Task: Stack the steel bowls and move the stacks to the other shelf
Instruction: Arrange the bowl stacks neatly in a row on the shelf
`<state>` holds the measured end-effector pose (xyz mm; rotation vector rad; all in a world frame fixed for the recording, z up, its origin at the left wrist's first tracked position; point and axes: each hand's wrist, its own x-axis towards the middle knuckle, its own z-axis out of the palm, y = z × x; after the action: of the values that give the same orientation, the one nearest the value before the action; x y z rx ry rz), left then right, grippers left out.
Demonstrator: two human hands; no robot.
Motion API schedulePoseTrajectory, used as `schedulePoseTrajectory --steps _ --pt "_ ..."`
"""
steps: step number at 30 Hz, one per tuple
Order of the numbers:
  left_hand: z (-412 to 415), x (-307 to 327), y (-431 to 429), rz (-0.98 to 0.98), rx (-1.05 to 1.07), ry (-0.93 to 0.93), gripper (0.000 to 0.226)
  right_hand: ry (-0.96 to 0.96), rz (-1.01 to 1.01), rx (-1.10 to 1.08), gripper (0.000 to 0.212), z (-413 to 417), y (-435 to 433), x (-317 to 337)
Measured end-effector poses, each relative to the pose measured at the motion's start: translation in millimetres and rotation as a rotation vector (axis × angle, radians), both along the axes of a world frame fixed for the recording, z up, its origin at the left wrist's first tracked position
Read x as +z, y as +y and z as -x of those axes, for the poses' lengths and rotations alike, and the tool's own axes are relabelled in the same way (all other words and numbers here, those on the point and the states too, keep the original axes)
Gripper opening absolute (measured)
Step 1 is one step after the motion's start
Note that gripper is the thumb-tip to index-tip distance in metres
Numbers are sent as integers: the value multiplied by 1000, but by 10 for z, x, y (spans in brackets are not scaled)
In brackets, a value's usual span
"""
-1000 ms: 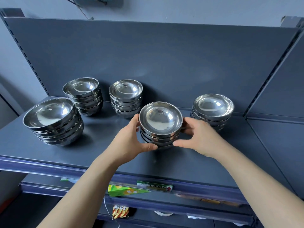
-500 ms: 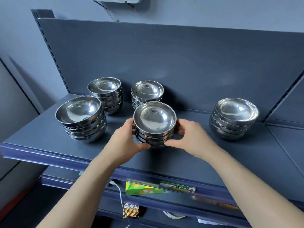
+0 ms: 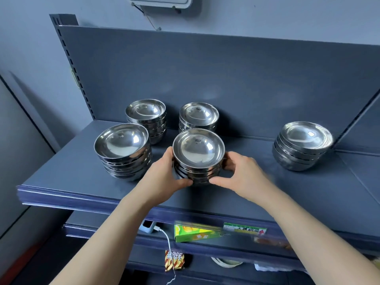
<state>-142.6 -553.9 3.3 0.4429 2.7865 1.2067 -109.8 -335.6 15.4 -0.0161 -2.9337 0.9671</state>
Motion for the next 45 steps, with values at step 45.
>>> schedulePoseTrajectory --steps 45 --pt "382 308 2800 -37 -194 69 56 64 24 -100 62 -1 2685 241"
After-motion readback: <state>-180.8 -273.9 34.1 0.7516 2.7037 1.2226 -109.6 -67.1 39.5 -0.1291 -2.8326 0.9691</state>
